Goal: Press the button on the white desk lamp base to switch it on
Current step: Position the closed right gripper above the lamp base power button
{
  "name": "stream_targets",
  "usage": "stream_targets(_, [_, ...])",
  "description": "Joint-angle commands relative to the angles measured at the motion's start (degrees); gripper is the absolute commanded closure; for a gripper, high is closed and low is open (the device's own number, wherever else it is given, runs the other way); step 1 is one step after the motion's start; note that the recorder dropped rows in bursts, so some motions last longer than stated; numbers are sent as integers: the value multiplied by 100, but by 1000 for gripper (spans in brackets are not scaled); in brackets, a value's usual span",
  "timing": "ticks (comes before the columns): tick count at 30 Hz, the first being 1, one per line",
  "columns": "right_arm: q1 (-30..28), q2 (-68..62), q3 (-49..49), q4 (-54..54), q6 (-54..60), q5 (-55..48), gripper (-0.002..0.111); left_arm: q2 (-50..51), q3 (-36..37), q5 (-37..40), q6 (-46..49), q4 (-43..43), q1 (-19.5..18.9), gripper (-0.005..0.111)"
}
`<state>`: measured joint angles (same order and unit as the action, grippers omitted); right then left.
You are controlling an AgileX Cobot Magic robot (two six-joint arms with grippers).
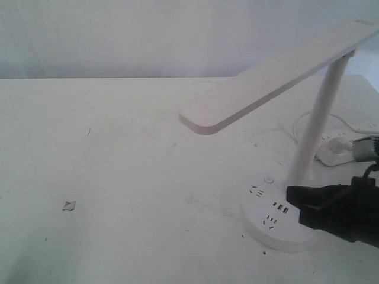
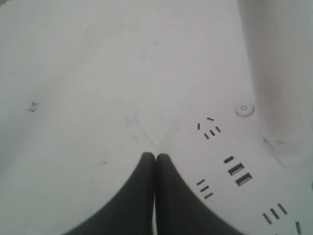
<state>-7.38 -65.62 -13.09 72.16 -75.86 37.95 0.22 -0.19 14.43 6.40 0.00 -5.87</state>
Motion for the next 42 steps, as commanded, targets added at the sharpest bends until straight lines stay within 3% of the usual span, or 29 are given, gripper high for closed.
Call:
stream_targets(1, [667, -551, -346, -71, 268, -462, 108, -22, 19, 7, -14, -33, 51, 107])
stream_targets(7, [1847, -1078, -474, -49, 928, -1621, 108, -22, 19, 7, -14, -33, 51, 107])
stream_targets(13, [2498, -1173, -574, -260, 521, -3108, 108, -22, 19, 7, -14, -33, 51, 107])
stream_targets(39, [2504, -272, -1033, -305, -254, -5468, 108, -22, 19, 7, -14, -33, 51, 107])
stream_targets(42, [2504, -272, -1033, -316, -279, -5242, 108, -22, 19, 7, -14, -33, 51, 107])
